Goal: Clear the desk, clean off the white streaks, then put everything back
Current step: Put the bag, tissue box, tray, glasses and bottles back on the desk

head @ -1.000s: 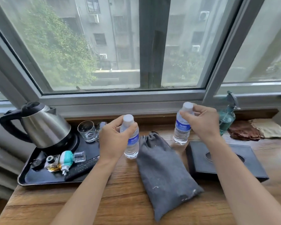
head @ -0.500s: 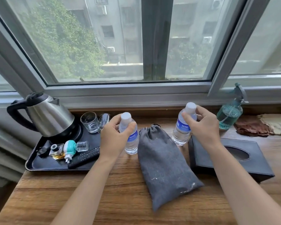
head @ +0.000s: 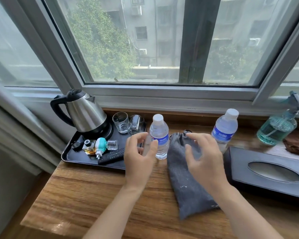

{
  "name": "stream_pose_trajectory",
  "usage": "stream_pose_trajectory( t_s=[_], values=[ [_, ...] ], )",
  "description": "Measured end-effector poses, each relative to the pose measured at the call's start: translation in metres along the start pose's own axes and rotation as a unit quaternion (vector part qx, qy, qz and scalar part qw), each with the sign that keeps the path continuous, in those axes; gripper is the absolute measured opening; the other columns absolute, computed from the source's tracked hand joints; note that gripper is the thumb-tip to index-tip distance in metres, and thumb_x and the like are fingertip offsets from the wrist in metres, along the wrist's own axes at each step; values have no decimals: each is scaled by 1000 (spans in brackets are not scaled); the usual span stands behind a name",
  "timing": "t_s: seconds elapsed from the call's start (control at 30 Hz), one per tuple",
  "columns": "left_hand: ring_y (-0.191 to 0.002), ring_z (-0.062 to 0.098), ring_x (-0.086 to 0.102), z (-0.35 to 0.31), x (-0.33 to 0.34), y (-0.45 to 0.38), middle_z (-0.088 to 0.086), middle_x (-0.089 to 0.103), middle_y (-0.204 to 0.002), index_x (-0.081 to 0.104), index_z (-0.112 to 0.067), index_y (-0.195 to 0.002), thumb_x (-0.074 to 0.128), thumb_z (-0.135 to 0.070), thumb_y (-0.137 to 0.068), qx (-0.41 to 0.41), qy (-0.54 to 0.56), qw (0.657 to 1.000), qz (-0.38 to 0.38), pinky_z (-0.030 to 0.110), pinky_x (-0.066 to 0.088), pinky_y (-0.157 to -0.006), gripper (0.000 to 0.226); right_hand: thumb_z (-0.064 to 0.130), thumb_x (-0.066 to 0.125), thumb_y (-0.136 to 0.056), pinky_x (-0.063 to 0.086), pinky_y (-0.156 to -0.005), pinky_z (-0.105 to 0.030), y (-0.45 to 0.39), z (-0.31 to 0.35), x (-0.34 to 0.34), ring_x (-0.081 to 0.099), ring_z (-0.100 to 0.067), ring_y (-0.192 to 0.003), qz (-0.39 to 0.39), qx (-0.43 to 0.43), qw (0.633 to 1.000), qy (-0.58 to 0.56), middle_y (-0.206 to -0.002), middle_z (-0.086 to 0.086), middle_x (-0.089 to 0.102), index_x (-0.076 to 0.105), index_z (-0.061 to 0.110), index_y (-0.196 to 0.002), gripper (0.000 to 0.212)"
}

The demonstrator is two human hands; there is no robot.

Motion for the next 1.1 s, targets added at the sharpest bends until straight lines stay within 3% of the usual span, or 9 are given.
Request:
stream_pose_trajectory(
  t_s=[0.13, 0.33, 0.57, 0.7, 0.87, 1.0, 1.1],
  values=[
    [-99, 8, 66, 28, -8, 21, -15, 70, -101, 68, -32, -107, 78, -31, -92, -43, -29, 997, 60, 35, 56, -84, 18, 15, 73, -90, 55, -88, -40, 22, 16, 48, 59, -9, -101, 102, 6, 994, -42, -108, 12, 62, 67, 24, -118, 29],
    [-97, 4, 68, 55, -39, 31, -20, 71, -100, 68, -34, -105, 78, -30, -93, -84, -59, 992, 68, 19, 52, -79, 16, 14, 70, -91, 55, -77, -32, 42, 39, 97, 60, -7, -88, 171, -16, 981, -89, -98, 19, 59, 67, 26, -113, 26],
    [-97, 1, 67, 97, -112, 8, -24, 70, -101, 68, -36, -106, 75, -32, -94, -117, -79, 989, 49, 30, 57, -86, 15, 15, 70, -91, 53, -77, -25, 61, 61, 165, 59, -1, -85, 241, 4, 968, -69, -98, 16, 61, 67, 25, -116, 27],
    [-97, 2, 68, 132, -163, -22, -22, 71, -100, 69, -35, -105, 76, -30, -94, -123, -72, 989, 46, 36, 58, -89, 14, 18, 68, -92, 52, -82, -25, 62, 78, 209, 58, 1, -89, 262, 25, 964, -39, -99, 21, 60, 67, 27, -117, 26],
    [-98, 0, 66, 176, -211, -70, -20, 71, -100, 68, -37, -110, 76, -30, -94, -107, -102, 983, 111, 36, 58, -89, 19, 21, 65, -96, 52, -92, -28, 61, 108, 262, 58, 0, -101, 255, 82, 963, -16, -106, 20, 62, 65, 26, -125, 29],
    [-98, 0, 63, 196, -225, -115, -21, 66, -115, 64, -38, -119, 79, -33, -90, -61, -165, 968, 176, 32, 55, -91, 33, 23, 63, -98, 46, -98, -22, 53, 125, 286, 55, -1, -111, 230, 128, 965, 11, -114, 19, 62, 64, 25, -129, 31],
    [-107, 9, 62, 202, -215, -140, -15, 59, -135, 57, -30, -140, 80, -36, -88, -18, -221, 944, 246, 35, 53, -98, 57, 22, 64, -97, 46, -98, -24, 46, 131, 298, 55, -6, -112, 212, 143, 966, 42, -113, 14, 64, 63, 24, -128, 31]
  ],
)
Point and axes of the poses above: each hand's wrist, its own y-axis away from the middle knuckle, its own x-axis out of the palm, z = x × y, the point moved 9 cm from there along -y, towards the middle knuckle
